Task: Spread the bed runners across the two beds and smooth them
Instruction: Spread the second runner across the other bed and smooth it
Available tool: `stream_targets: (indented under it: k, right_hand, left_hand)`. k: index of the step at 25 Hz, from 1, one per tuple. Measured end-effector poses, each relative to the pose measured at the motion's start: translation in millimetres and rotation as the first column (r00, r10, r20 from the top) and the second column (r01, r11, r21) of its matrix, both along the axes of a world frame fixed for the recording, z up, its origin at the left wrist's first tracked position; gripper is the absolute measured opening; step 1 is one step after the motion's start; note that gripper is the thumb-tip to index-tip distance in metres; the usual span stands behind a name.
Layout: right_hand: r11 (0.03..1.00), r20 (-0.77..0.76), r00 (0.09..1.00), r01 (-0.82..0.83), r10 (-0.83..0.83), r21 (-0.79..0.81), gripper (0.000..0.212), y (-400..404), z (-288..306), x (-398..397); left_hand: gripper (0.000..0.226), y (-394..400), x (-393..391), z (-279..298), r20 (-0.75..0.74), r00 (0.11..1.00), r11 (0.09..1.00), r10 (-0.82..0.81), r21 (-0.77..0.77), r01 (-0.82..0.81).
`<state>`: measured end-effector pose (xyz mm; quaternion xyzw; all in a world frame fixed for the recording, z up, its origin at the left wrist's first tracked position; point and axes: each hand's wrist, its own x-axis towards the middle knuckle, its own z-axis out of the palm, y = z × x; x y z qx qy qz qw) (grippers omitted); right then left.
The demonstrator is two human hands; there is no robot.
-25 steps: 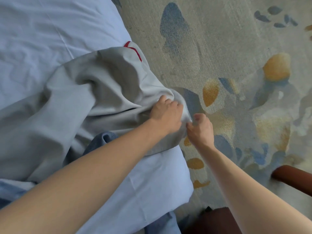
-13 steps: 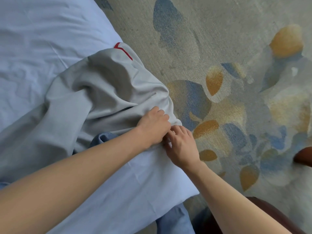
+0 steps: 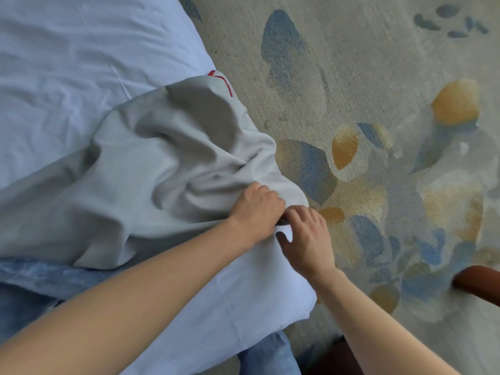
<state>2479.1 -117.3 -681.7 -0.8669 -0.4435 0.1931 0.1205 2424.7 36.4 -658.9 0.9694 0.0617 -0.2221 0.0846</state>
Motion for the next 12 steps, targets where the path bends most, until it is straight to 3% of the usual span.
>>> stream_targets:
  k: [3, 7, 12]
  right_hand:
    - [0.999, 0.022, 1.000, 0.017, -0.017, 0.031, 0.016, 18.2, -3.2, -14.8]
    - [1.000, 0.110, 0.994, 0.013, -0.011, -0.024, 0.020, 21.0, -0.9, -2.8]
    - [0.959, 0.091, 0.960, -0.273, 0.267, 0.073, 0.022, 56.7, 11.4, -45.4]
  left_hand:
    - [0.010, 1.2, -28.6, 0.2, 0.071, 0.992, 0.994, 0.107, -0.005, -0.107]
    - [0.025, 1.2, -88.9, -7.3, 0.151, 0.963, 0.975, 0.222, -0.034, -0.219]
    - [0.020, 3.2, -110.7, -11.2, 0.297, 0.870, 0.920, 0.393, -0.132, -0.370]
